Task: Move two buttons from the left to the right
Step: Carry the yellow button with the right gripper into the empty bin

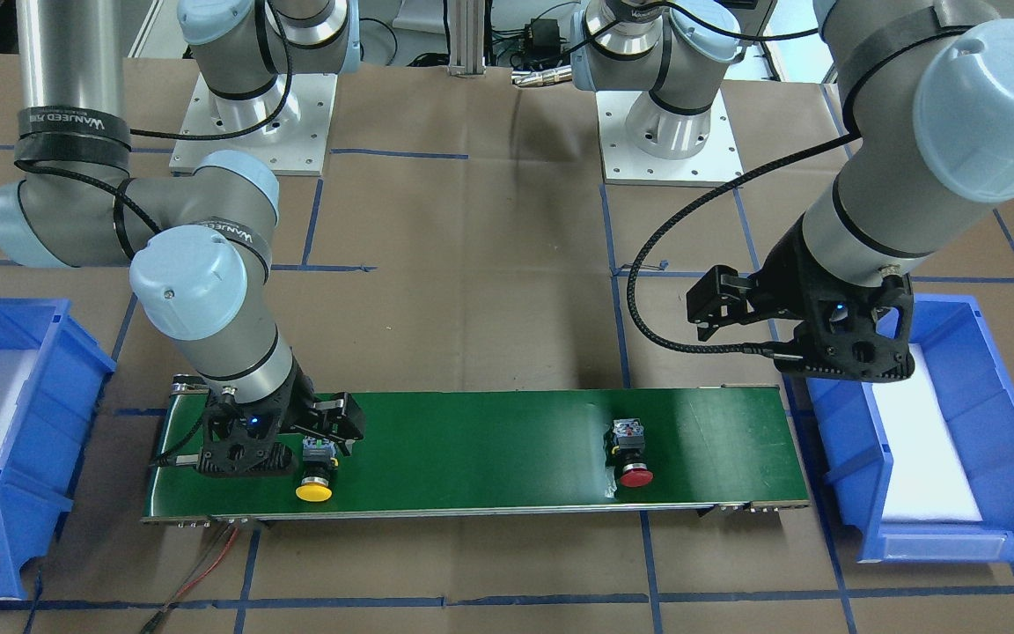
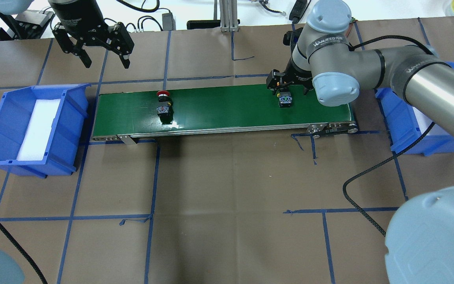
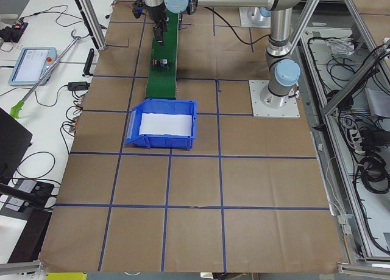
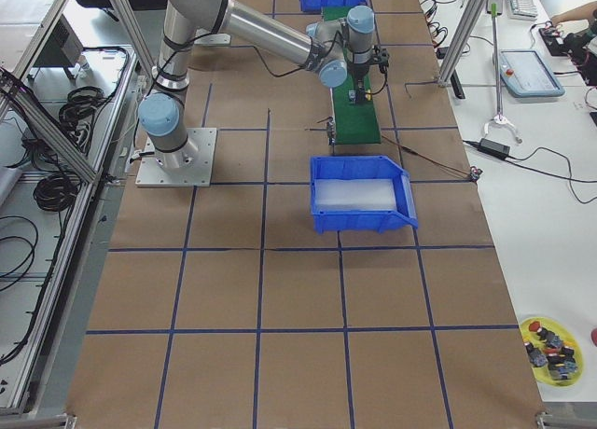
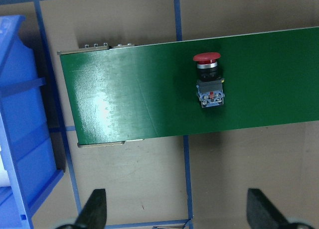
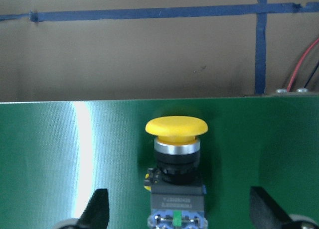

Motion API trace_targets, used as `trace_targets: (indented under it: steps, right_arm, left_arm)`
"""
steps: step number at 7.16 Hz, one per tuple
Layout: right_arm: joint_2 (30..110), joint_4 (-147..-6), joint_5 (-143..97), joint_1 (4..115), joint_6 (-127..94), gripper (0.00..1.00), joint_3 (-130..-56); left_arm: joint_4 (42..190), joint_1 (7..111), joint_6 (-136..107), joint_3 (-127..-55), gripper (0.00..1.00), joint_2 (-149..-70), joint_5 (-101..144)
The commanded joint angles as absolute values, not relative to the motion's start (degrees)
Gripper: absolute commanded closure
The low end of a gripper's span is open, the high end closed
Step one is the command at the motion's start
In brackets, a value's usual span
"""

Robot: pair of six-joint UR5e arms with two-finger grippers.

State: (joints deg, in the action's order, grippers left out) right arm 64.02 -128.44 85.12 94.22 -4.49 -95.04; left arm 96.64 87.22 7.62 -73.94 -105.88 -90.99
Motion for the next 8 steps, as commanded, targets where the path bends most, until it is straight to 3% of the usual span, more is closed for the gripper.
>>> trace_targets:
  steps: [1,2,3,6,8]
  right_arm:
    - [62.8,-129.2,86.0,94.1,-4.4,0.06,-95.2]
    - [62.9,-129.2,86.2,93.7,-3.8,0.59,-95.3]
    - [63.1,-128.5,86.4,93.3,-3.3,0.90,-95.4]
    - [66.3,-126.0,91.8,91.3,-2.2,0.95,-94.9]
    - [72.0,-114.1,91.1,85.5,1.4,0.95,-90.5]
  left_arm:
    - [95.5,87.2,7.6,-75.1,0.00,-105.1,-91.1]
    - [95.4,87.2,7.6,-75.1,0.00,-105.1,-91.1]
    - [95.4,87.2,7.6,-75.1,0.00,-105.0,-91.1]
    - [93.5,87.2,7.7,-75.2,0.00,-105.1,-91.1]
    - [93.4,87.2,7.7,-75.2,0.00,-105.1,-91.1]
